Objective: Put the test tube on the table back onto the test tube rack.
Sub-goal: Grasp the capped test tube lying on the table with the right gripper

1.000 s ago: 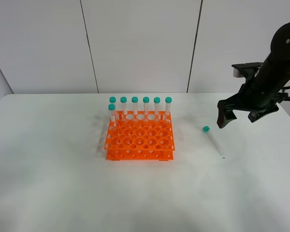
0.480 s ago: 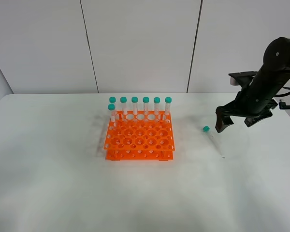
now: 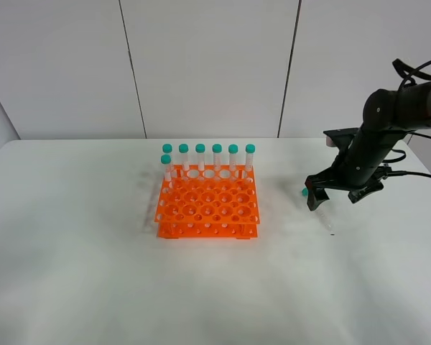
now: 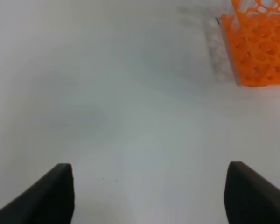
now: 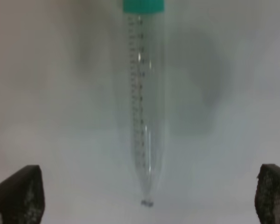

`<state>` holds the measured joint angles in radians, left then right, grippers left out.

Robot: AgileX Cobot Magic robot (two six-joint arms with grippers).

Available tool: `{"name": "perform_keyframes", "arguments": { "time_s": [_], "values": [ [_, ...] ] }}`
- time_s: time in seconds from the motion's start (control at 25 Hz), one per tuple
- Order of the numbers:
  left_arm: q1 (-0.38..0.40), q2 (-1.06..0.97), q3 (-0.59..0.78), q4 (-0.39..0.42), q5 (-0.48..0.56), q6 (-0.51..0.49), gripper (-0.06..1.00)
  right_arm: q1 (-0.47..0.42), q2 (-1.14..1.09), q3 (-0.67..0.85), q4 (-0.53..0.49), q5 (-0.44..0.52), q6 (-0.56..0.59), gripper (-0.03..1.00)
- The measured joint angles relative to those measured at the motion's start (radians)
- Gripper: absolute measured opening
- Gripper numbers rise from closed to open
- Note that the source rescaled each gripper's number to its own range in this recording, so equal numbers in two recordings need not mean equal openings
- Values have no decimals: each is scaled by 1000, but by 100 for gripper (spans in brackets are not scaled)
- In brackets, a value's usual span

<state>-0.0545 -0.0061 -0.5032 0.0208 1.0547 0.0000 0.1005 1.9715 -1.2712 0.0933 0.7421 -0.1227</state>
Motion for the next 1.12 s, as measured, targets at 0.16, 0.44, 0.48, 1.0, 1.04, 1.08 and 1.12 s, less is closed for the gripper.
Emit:
{"name": "perform_keyframes", "arguments": {
  "time_s": [0.16,0.44,0.48,1.0,1.04,1.08,1.12],
  "values": [
    [0,0,0,0,0,0,97,0,60,-36,1,-26,4,100],
    [0,0,0,0,0,0,97,0,115,-82,15,-10,4,100],
    [0,0,0,0,0,0,97,0,117,-84,19,-15,6,100],
    [0,0,0,0,0,0,97,0,171,-92,27,-35,8,100],
    [0,0,0,0,0,0,97,0,171,-92,27,-35,8,100],
    [0,0,0,0,0,0,97,0,171,-92,27,-35,8,100],
    [0,0,0,0,0,0,97,0,171,-92,27,-35,8,100]
  ]
}}
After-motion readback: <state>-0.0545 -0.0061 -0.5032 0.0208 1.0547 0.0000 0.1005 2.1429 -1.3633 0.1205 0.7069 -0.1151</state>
